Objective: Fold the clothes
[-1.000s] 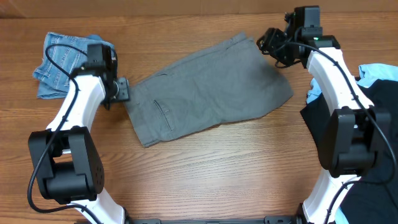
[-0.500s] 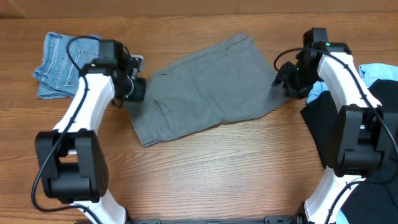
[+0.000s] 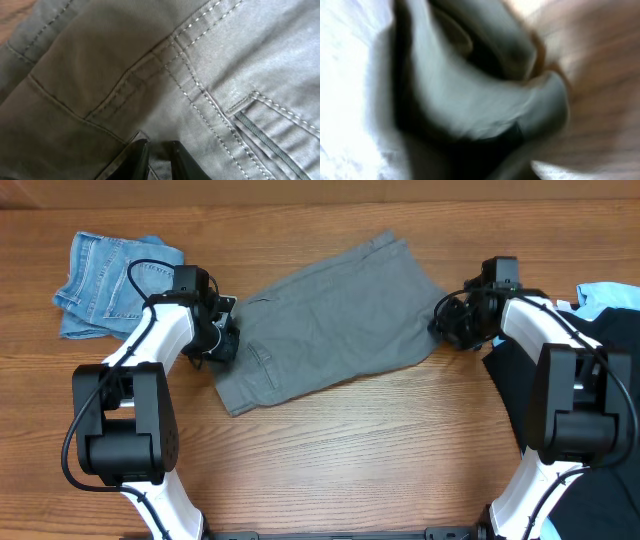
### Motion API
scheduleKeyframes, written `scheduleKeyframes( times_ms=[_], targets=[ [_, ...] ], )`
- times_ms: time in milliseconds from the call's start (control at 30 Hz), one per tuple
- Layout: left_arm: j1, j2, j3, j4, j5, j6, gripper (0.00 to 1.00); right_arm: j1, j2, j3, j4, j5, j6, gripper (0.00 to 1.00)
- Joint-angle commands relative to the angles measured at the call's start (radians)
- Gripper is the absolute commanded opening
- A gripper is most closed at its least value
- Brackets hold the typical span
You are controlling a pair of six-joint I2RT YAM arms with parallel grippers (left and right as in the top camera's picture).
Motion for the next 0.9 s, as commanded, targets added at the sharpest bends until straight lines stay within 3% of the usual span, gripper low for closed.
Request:
scheduleKeyframes(
  times_ms=[0, 100, 367, 500, 667, 733, 867],
  targets=[
    [0.003, 0.025, -0.005, -0.005, -0.159, -0.043, 0.18, 0.002, 0.023, -0.034, -0.036, -0.051, -0.005, 0.14],
    [0.008, 0.025, -0.004, -0.014, -0.195, -0.048, 0.16, -0.009, -0.015, -0.029, -0.128, 0.025, -0.004, 0.08],
    [0.074, 0.025, 0.023, -0.026, -0.200, -0.074, 0.15, -0.012, -0.237, -0.029, -0.507, 0.236, 0.121, 0.08],
    [0.082, 0.023, 0.062, -0.037, -0.200, -0.073, 0.17, 0.005, -0.330, -0.029, -0.687, 0.236, 0.146, 0.25],
    [0.082, 0.021, 0.171, -0.131, -0.209, -0.069, 0.20, 0.018, -0.443, -0.029, -0.753, 0.237, 0.146, 0.56],
    [0.082, 0.021, 0.219, -0.173, -0.206, -0.069, 0.21, 0.007, -0.477, -0.029, -0.713, 0.238, 0.146, 0.67],
    [0.072, 0.021, 0.307, -0.252, -0.090, -0.028, 0.30, 0.002, -0.494, -0.029, -0.456, 0.203, 0.029, 0.73]
  ],
)
